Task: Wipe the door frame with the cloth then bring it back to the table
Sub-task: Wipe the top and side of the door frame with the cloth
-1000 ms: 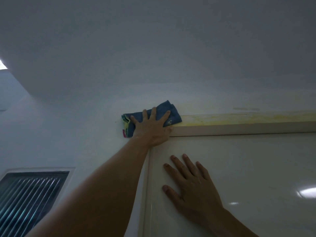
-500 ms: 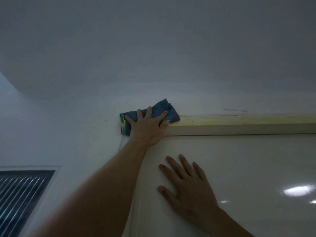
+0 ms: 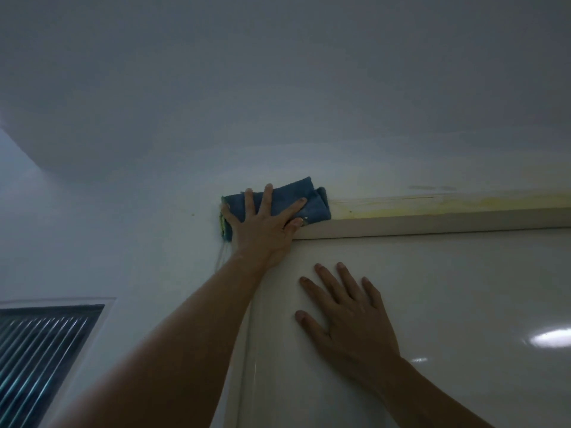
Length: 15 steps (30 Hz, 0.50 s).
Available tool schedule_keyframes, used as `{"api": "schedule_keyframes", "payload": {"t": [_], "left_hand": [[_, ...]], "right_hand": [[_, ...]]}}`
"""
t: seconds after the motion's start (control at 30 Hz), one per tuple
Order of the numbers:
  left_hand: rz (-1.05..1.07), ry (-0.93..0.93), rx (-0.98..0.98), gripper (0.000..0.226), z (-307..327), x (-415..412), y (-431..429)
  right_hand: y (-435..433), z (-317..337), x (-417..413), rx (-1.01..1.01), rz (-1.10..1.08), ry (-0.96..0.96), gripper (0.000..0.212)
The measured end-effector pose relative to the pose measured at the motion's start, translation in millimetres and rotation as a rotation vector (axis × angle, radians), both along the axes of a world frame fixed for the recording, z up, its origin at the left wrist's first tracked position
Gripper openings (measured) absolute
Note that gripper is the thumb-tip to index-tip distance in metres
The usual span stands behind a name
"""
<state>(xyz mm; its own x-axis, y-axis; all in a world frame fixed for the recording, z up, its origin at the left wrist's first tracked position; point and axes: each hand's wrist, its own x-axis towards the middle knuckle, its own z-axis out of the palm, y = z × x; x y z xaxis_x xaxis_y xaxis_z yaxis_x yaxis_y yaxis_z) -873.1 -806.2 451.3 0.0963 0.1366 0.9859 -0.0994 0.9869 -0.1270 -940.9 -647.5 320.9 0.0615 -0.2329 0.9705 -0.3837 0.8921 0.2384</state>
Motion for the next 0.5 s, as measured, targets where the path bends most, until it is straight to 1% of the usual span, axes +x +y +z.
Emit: {"api": "schedule_keyframes", "payload": {"t": [0.07,0.1,0.23,0.37,0.5], "left_hand": [[-0.063,-0.022,0.048,0.049,0,3,9],[-0.084,-0.047,0.035,0.049,4,5,11],[-0.057,-0.143,-0.112,0.05,13,14,19],[-0.046,-0.141,-0.211,0.048,12,13,23],[-0.017,-0.111,-0.176,0.046,12,14,-10]], "right_hand": [[-2,-1,-1,0.005,0.005,-0.006,0.065],[-2,-2,-1,0.007,0.003,0.0,0.066],[-1,-1,1,0.006,-0.035,-0.029,0.065],[-3,-1,4,0.011,-0.044,-0.046,0.065],[-3,0,5,0.009,-0.072,-0.075,0.065]]}}
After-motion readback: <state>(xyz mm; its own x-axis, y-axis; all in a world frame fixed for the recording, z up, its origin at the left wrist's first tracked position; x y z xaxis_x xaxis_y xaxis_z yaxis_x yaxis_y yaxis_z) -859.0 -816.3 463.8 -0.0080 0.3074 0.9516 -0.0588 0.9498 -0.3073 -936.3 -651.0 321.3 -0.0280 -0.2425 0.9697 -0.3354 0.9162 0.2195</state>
